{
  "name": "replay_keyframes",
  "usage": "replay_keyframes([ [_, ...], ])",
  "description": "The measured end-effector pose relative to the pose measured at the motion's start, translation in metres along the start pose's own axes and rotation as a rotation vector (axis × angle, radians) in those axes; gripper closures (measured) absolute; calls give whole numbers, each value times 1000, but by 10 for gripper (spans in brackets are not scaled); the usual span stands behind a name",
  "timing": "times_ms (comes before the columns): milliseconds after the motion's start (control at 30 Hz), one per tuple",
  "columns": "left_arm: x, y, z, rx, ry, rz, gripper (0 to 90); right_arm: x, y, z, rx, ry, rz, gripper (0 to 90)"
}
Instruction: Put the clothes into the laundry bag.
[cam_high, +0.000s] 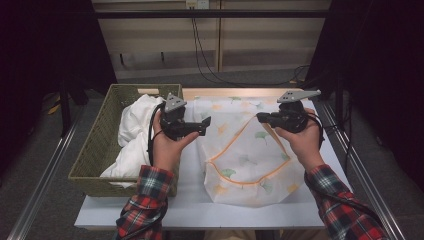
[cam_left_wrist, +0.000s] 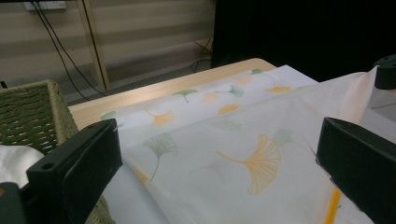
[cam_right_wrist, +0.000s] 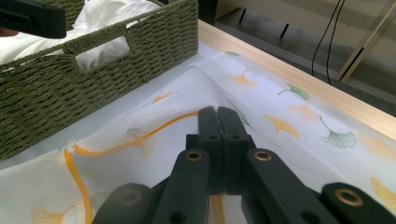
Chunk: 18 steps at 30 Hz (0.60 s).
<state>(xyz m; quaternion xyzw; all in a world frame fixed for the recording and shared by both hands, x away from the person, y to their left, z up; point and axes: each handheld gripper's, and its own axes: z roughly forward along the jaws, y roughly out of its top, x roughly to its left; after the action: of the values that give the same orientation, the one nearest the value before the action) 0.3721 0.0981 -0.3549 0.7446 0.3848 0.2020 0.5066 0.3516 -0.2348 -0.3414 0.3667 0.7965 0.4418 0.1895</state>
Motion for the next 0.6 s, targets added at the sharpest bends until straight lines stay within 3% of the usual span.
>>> replay_keyframes([
  [600, 39, 2, -16, 52, 96, 1, 1, -1, -1, -2, 5, 1, -2, 894],
])
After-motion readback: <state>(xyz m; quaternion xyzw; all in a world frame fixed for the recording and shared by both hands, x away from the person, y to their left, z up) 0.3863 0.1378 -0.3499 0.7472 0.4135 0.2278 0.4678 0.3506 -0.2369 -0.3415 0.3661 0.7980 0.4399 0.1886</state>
